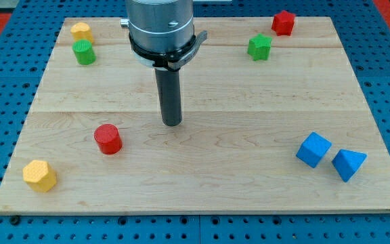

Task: Point your arm towards the center left

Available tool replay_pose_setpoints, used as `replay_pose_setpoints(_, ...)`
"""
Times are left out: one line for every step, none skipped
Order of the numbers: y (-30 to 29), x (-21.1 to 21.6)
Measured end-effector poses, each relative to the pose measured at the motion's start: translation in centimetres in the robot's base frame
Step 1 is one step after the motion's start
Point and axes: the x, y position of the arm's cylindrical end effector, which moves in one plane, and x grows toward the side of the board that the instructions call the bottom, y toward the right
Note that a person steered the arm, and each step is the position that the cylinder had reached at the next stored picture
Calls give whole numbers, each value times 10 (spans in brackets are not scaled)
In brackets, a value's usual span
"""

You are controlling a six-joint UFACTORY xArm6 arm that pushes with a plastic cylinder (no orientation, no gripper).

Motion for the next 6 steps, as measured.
replay_pose_setpoints(0, 1)
replay_pose_setpoints(0, 1)
replay_pose_setpoints(10, -13)
replay_pose_setpoints(53, -50)
replay_pose_setpoints(76, -54)
replay_pose_setpoints(136, -82)
